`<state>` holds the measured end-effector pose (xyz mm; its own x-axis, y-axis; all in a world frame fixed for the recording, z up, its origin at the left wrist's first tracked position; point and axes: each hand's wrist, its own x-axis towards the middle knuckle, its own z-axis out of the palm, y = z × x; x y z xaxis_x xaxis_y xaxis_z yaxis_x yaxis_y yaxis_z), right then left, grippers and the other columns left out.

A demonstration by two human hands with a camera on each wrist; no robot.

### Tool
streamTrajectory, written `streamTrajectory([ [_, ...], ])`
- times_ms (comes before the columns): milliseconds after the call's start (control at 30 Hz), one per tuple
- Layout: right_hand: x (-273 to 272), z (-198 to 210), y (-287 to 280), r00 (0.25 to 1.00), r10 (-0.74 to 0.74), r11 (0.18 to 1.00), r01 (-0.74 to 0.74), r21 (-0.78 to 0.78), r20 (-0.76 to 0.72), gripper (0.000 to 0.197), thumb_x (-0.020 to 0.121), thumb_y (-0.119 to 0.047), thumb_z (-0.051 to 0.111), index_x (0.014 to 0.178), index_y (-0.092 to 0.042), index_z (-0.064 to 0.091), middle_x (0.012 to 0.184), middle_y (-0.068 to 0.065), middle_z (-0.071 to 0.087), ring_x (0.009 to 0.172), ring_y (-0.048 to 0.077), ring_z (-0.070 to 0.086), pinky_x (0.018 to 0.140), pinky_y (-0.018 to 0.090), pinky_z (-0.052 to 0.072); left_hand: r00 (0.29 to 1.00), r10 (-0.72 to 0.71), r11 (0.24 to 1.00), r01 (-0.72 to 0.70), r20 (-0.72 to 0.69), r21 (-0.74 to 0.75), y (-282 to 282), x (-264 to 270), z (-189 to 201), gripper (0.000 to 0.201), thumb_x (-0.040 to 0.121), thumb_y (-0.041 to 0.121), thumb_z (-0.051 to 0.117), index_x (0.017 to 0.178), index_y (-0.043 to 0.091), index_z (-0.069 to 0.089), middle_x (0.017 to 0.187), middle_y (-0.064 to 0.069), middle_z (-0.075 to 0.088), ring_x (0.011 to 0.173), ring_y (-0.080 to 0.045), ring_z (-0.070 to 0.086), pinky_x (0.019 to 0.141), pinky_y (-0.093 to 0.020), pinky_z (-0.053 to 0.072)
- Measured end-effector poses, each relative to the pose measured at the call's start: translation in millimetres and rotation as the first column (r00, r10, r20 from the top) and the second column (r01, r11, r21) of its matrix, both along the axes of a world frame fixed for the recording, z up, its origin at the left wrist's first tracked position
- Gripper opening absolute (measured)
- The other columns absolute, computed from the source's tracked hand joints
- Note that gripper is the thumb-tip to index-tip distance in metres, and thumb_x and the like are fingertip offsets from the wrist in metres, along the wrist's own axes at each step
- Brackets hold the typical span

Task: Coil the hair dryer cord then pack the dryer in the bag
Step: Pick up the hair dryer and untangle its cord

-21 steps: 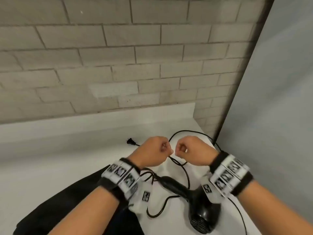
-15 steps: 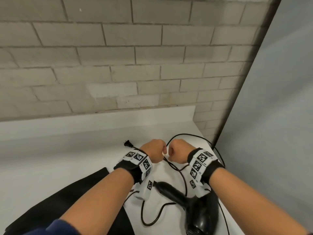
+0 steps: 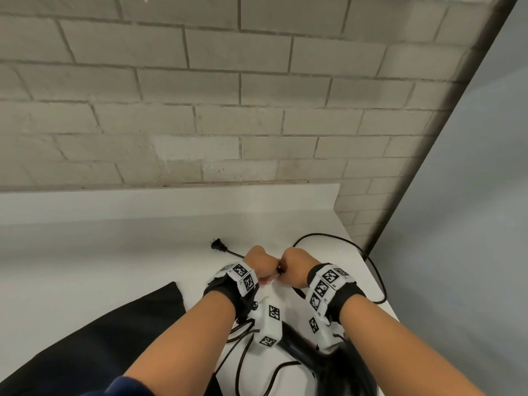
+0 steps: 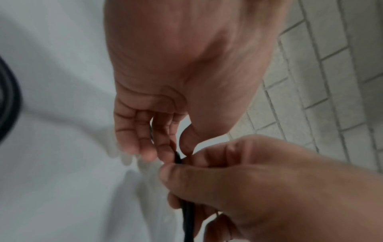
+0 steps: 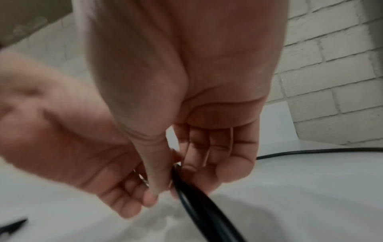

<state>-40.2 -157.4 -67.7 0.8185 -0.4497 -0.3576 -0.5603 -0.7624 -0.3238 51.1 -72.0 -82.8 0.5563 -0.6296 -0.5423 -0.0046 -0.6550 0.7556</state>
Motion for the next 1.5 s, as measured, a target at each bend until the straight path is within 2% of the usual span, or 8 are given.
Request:
streamTrajectory([
  [133,-21.6,28.3,1.8,0.988,-0.037,0.986,0.011,0.164,0.152,0.022,0.081,-0.022,0.073,0.078,-0.001,0.066,0.067,0.006,0.058,0.061,0.015,0.052,0.059,0.026,0.043,0.998,0.066,0.985,-0.067,-0.01,-0.161,22.1,-4.6,20.4,0.012,0.09,0.009,0.062,0.084,0.003,0.07,0.067,-0.004,0.062,0.059,-0.012,0.054,0.06,-0.025,0.05],
  [333,-65.4,78.4,17.3,0.893,-0.185,0.878,-0.037,0.477,0.409,0.006,0.083,-0.007,0.071,0.087,-0.007,0.066,0.079,0.013,0.074,0.065,0.016,0.065,0.063,0.029,0.05,0.953,0.303,0.861,-0.269,0.011,-0.432,70.8,-9.5,54.2,0.01,0.092,0.013,0.057,0.09,0.008,0.066,0.077,-0.004,0.06,0.067,-0.013,0.056,0.068,-0.028,0.053],
  [467,-97.4,111.1,33.2,0.786,-0.278,0.726,-0.204,0.656,0.552,0.008,0.087,0.001,0.065,0.088,-0.006,0.061,0.076,0.011,0.069,0.065,0.021,0.063,0.065,0.027,0.051,0.91,0.407,0.794,-0.313,0.074,-0.521,110.9,-3.4,67.6,0.009,0.094,0.01,0.055,0.096,0.01,0.063,0.08,-0.005,0.06,0.071,-0.015,0.058,0.07,-0.032,0.054],
  [633,-127.6,138.9,48.4,0.562,-0.588,0.464,-0.356,0.811,0.582,0.032,0.076,-0.034,0.078,0.088,-0.008,0.063,0.048,-0.005,0.031,0.042,0.01,0.025,0.052,0.024,0.034,0.855,0.518,0.68,-0.394,0.025,-0.619,149.7,7.8,80.4,0.02,0.098,0.0,0.045,0.09,0.012,0.059,0.08,-0.009,0.057,0.075,-0.021,0.063,0.063,-0.03,0.054],
  [867,-149.7,179.6,78.1,0.338,-0.628,0.547,-0.449,0.707,0.701,0.028,0.094,-0.029,0.043,0.088,-0.016,0.066,0.051,-0.006,0.035,0.043,0.01,0.027,0.05,0.024,0.036,0.838,0.535,0.552,-0.444,-0.109,-0.705,179.0,10.9,92.8,0.017,0.1,-0.003,0.044,0.096,0.006,0.057,0.081,-0.011,0.056,0.069,-0.021,0.073,0.067,-0.034,0.062],
  [1033,-156.5,157.3,105.8,0.484,-0.442,0.616,-0.449,0.648,0.755,0.039,0.079,-0.048,0.07,0.089,-0.011,0.068,0.055,-0.001,0.046,0.047,0.015,0.035,0.051,0.024,0.038,0.858,0.488,0.517,-0.431,-0.16,-0.74,182.2,10.4,103.0,0.013,0.1,-0.002,0.047,0.097,0.005,0.058,0.084,-0.012,0.057,0.074,-0.025,0.074,0.069,-0.034,0.063],
  [1333,-138.3,62.9,162.0,0.871,-0.079,0.836,-0.206,0.508,0.484,0.019,0.098,-0.033,0.049,0.089,-0.031,0.065,0.071,-0.005,0.063,0.064,0.0,0.054,0.072,0.025,0.049,0.996,0.07,0.659,-0.004,0.057,-0.752,164.1,-9.2,133.8,0.01,0.095,-0.003,0.055,0.105,-0.002,0.057,0.107,-0.014,0.062,0.097,-0.034,0.071,0.088,-0.044,0.057],
  [1500,-131.5,63.1,175.6,0.959,0.033,0.857,-0.172,0.486,0.281,0.04,0.091,-0.065,0.038,0.128,-0.052,0.046,0.117,-0.027,0.058,0.106,-0.009,0.052,0.1,0.02,0.038,0.966,-0.167,0.753,0.254,0.197,-0.607,158.9,-9.2,125.5,0.041,0.089,0.009,0.069,0.126,0.023,0.058,0.143,0.007,0.05,0.119,-0.015,0.062,0.107,-0.039,0.043],
])
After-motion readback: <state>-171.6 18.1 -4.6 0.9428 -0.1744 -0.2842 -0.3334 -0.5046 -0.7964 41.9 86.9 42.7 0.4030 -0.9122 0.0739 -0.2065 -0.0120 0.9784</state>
